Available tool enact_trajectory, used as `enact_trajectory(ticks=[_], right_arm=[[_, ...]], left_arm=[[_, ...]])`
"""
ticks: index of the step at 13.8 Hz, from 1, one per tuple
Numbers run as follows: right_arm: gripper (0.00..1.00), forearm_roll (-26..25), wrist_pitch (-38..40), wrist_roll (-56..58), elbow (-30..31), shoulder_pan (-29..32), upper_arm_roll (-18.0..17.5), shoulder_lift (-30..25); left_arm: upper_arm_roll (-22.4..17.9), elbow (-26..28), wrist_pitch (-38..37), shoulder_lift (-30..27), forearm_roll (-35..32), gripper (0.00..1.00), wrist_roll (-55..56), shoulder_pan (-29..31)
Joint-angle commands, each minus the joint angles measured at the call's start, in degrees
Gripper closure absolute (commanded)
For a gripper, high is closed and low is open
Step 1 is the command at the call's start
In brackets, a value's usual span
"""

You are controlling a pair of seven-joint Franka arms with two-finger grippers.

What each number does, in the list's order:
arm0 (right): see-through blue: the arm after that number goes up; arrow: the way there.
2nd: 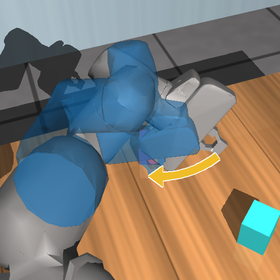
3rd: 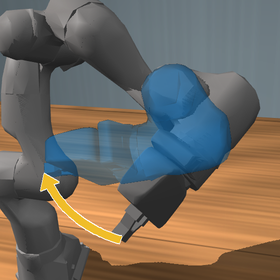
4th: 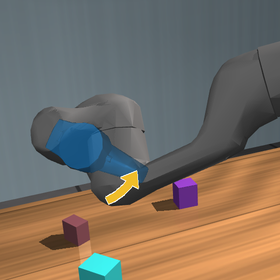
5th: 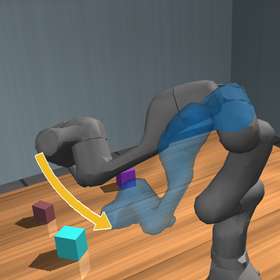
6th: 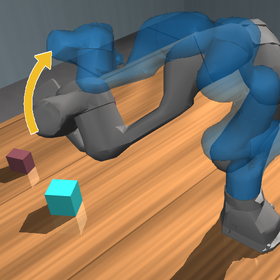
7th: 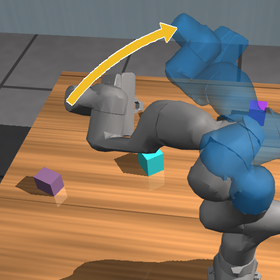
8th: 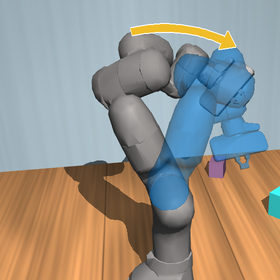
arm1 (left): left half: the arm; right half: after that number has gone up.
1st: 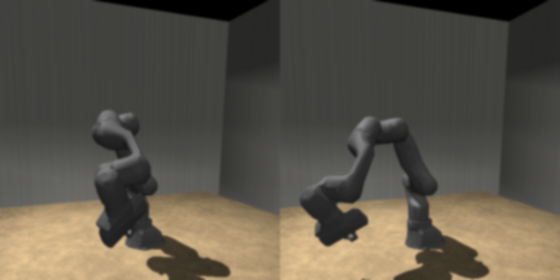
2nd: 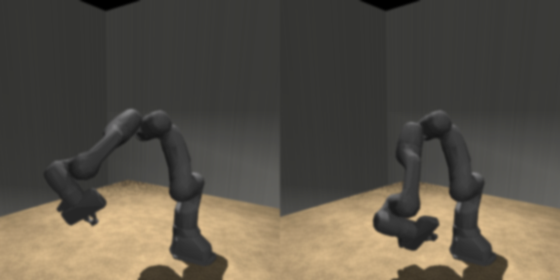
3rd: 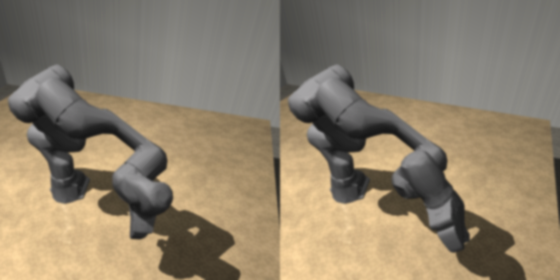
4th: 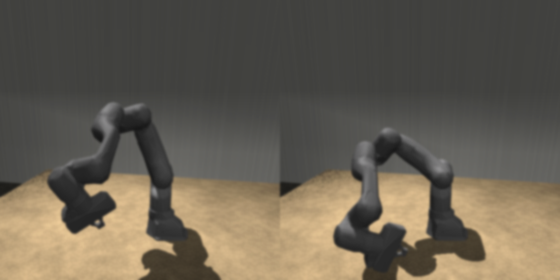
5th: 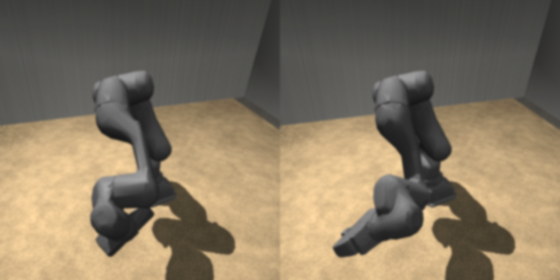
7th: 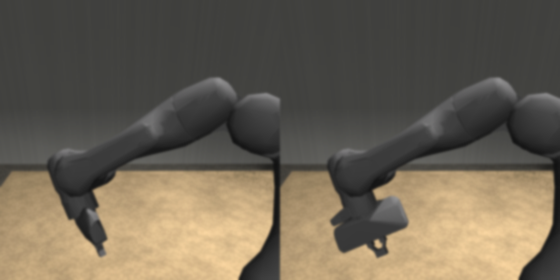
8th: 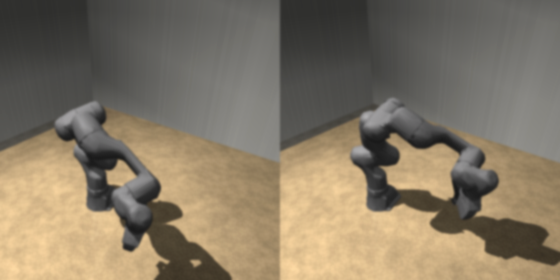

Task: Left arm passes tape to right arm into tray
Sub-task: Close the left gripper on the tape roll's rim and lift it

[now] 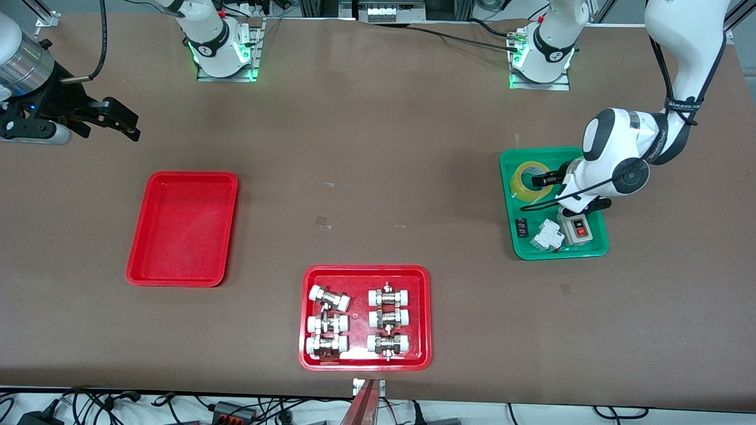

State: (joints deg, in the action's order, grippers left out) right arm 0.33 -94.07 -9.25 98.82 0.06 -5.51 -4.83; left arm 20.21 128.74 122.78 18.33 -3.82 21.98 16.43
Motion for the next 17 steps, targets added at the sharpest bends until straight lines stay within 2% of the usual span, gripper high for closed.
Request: enact_trajectory(ticks=[1,3,6,7,8,17], right_arm=[[0.00,-0.4,0.4,-0.5,-0.4,-0.2,0.0,0.2],[0.00,-0.4,0.3,-0.5,-0.5,-0.2,0.0,0.2],[0.00,-0.4,0.3,-0.5,-0.5,-0.2,0.0,0.3],[0.00,-0.4,0.3,-0.5,-0.4,-0.2,0.0,0.3],[0.00,-0.4,0.3,-0.5,-0.4,-0.2,0.0,0.3],[0.00,-0.4,0.3,-0.5,-0.5,-0.2,0.0,0.3]], left_arm=[[0.2,2.2,3.5,0.5,-1.1,0.00,0.4,0.2],[0.2,2.4,3.8,0.3,-1.1,0.01,0.5,0.2],[0.3,2.6,3.8,0.1,-1.1,0.73,2.4,0.3],[0.4,2.6,3.8,-0.1,-1.1,0.88,3.0,0.4],[0.4,2.5,3.8,-0.7,-1.1,0.99,3.2,1.1],[0.6,0.4,2.5,-4.4,-1.0,1.00,3.2,1.9]])
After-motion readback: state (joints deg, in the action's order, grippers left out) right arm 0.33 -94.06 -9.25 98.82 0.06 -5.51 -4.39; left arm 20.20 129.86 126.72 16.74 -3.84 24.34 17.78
